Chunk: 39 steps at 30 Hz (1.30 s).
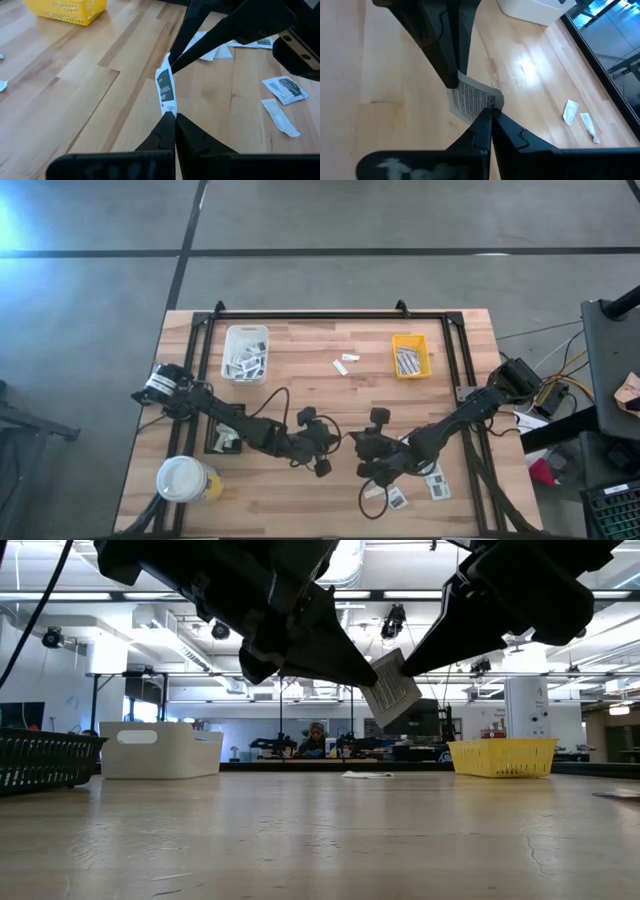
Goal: Pick & Place First Aid Supplies
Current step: Put the gray towelette pack into the white bin
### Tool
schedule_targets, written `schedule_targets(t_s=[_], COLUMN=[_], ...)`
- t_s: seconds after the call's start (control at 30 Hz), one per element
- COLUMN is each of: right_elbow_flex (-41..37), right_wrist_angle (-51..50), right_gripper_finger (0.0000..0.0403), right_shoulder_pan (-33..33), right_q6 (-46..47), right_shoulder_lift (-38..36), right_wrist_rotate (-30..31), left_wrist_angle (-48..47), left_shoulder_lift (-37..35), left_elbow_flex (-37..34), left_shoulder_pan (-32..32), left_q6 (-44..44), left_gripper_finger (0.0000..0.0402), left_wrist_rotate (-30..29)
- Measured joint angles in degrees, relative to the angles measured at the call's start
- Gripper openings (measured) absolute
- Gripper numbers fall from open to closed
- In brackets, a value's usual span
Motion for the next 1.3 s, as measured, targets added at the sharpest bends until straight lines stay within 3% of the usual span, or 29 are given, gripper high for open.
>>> schedule_targets(t_s=[0.43, 0.67, 0.93, 1.3], right_elbow_flex=[0.00, 0.00, 0.00, 0.00], right_wrist_angle=[-3.06, -4.22, -4.49, -4.73], right_gripper_finger=[0.0008, 0.0008, 0.0008, 0.0008], right_shoulder_pan=[0.18, 1.54, 3.01, 3.64], right_q6=[0.46, 1.13, 3.32, 3.45], right_shoulder_lift=[-0.31, -0.37, -0.37, -0.42], right_wrist_rotate=[0.29, 0.03, -0.27, -0.48], left_wrist_angle=[-9.60, -25.36, -46.59, -53.70], left_shoulder_lift=[-0.95, -7.58, -16.91, -26.97], left_elbow_flex=[0.01, 0.00, -0.22, -9.57], left_shoulder_pan=[0.33, 0.46, 0.94, 6.73], left_q6=[0.16, -1.86, -11.54, -21.30], left_gripper_finger=[0.0000, 0.0000, 0.0000, 0.0000], left_wrist_rotate=[-0.44, -9.08, -20.22, -24.81])
